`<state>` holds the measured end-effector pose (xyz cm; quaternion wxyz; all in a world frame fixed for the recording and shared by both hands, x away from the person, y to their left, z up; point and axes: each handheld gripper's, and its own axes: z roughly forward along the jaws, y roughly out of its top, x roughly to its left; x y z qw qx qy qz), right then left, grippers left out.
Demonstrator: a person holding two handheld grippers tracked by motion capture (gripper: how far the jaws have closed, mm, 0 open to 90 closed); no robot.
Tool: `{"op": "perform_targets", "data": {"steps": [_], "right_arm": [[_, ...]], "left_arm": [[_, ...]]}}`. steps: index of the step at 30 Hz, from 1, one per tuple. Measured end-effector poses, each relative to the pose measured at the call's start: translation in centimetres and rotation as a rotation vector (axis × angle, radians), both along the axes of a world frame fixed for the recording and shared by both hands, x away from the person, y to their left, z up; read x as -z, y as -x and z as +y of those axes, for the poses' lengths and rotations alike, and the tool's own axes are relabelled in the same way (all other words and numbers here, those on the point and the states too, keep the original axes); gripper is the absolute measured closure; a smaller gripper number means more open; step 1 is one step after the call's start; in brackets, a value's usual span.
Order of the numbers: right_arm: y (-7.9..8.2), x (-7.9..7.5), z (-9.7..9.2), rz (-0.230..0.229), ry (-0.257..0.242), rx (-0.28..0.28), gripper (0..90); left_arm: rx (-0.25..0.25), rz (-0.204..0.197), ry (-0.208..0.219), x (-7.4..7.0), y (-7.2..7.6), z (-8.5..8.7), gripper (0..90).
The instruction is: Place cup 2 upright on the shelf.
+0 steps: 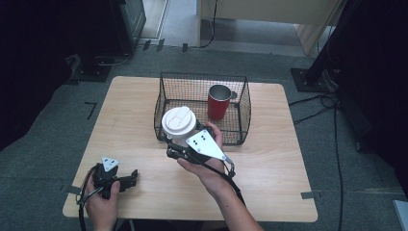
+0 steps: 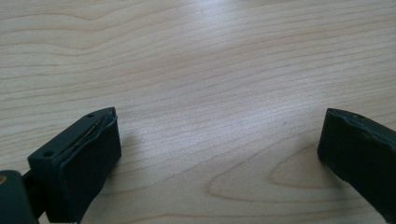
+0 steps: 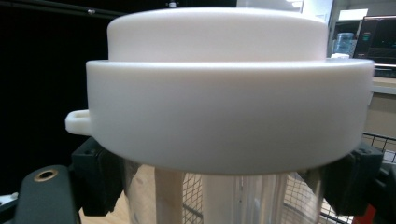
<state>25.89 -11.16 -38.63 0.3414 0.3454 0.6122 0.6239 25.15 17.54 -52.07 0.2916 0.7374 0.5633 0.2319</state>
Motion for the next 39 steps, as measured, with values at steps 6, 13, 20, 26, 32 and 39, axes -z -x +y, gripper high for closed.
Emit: {"op": "perform_targets", "data": {"steps": [6, 13, 20, 26, 32, 39], "right_arm": [[-0.8, -0.4, -0.1, -0.004, -0.024, 0.016, 16.1], [-1.8, -1.5, -0.1, -0.015, -0.053, 0.031, 16.0], [-2.8, -2.2, 0.1, -0.034, -0.096, 0.035, 16.0], [-3.8, -2.5, 0.3, -0.049, -0.096, 0.06, 16.0], [-5.2, -2.4, 0.5, -0.045, -0.07, 0.105, 15.9], [-6.9, -2.1, 0.7, -0.038, -0.04, 0.132, 15.9]], "left_arm": [[0.0, 0.0, 0.001, 0.0, 0.0, 0.0, 0.0], [0.0, 0.001, 0.0, 0.0, 0.0, 0.0, 0.0], [0.0, 0.001, 0.0, 0.0, 0.0, 0.0, 0.0], [-0.001, -0.001, 0.001, 0.0, 0.0, 0.0, 0.0], [0.0, 0.0, 0.001, 0.0, 0.0, 0.0, 0.0], [0.0, -0.001, 0.001, 0.0, 0.0, 0.0, 0.0]]}}
